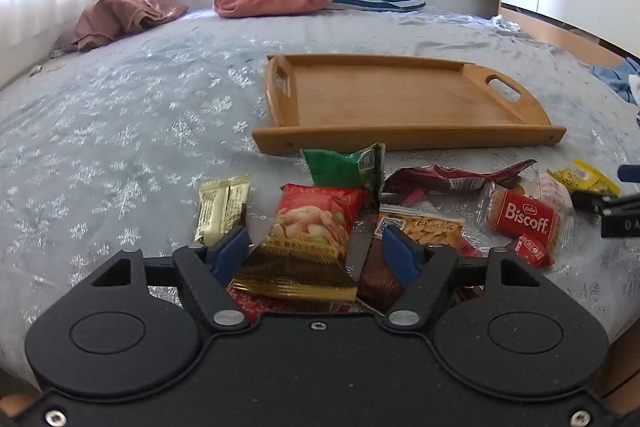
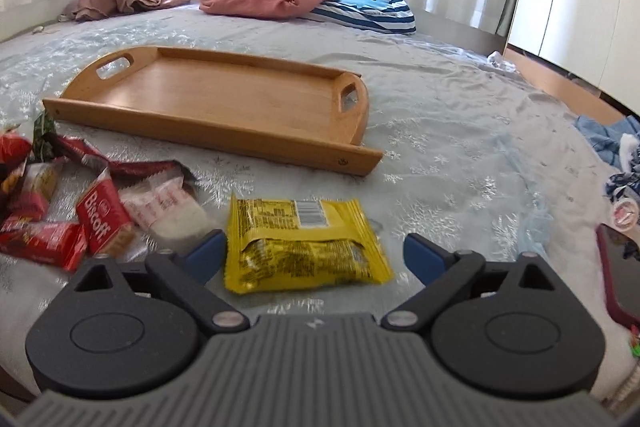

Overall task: Organize snacks
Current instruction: 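Grasp the nut packet with the left tool while the right tool grasps the yellow packet, then lower the nut packet onto the tray with the left tool while the right tool places the yellow packet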

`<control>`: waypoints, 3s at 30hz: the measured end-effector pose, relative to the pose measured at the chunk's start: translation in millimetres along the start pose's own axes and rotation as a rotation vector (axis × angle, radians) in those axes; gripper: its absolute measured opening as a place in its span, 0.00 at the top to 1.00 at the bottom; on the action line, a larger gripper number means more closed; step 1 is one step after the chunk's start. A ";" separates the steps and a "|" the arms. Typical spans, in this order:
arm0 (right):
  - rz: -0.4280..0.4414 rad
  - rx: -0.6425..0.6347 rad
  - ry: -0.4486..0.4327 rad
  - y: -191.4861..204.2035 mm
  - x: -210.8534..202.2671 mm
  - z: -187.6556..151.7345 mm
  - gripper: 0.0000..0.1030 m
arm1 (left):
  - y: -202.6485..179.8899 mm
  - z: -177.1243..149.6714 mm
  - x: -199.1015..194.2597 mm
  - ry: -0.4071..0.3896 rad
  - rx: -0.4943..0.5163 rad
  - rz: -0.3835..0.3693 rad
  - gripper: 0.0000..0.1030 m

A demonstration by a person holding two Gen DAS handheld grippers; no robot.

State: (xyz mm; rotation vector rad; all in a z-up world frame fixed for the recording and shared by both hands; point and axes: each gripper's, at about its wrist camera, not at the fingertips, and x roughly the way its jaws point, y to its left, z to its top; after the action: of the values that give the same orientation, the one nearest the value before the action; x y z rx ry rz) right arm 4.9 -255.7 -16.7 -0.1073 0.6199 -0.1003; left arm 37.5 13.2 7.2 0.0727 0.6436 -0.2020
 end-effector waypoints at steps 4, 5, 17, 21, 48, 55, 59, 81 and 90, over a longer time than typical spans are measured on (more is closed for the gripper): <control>0.017 0.030 0.007 -4.1 10.4 4.1 0.00 | 4.1 3.4 -3.2 0.006 -0.044 -0.009 0.52; 0.020 0.031 0.011 -4.2 12.7 4.6 0.02 | 5.3 4.2 -4.6 0.008 -0.053 -0.012 0.52; 0.034 0.059 -0.008 4.7 1.1 2.6 0.36 | 1.1 13.8 -30.2 -0.039 -0.054 0.022 0.59; 0.050 0.070 -0.034 6.4 -9.4 7.5 0.36 | 2.9 22.2 -38.6 -0.060 -0.074 0.016 0.59; 0.282 0.220 0.081 -5.9 94.0 133.3 0.36 | -7.7 168.5 104.6 0.109 -0.245 -0.070 0.59; 0.256 0.255 0.143 -7.5 137.9 137.9 0.36 | -17.1 162.8 142.2 0.164 -0.223 -0.047 0.59; 0.244 0.241 0.160 -4.0 149.7 132.0 0.36 | -25.2 157.3 150.4 0.167 -0.182 -0.031 0.59; 0.208 0.139 0.138 11.9 150.4 123.3 0.33 | -45.8 146.0 153.6 0.143 -0.067 -0.005 0.59; 0.208 0.144 0.136 11.3 150.8 120.5 0.31 | -46.2 145.3 153.0 0.138 -0.049 -0.005 0.59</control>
State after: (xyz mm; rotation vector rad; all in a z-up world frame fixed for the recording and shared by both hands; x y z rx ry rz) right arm 198.0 -255.0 -7.2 0.1043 0.7542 0.0491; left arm 232.8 -76.0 30.8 0.0377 0.7858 -0.1865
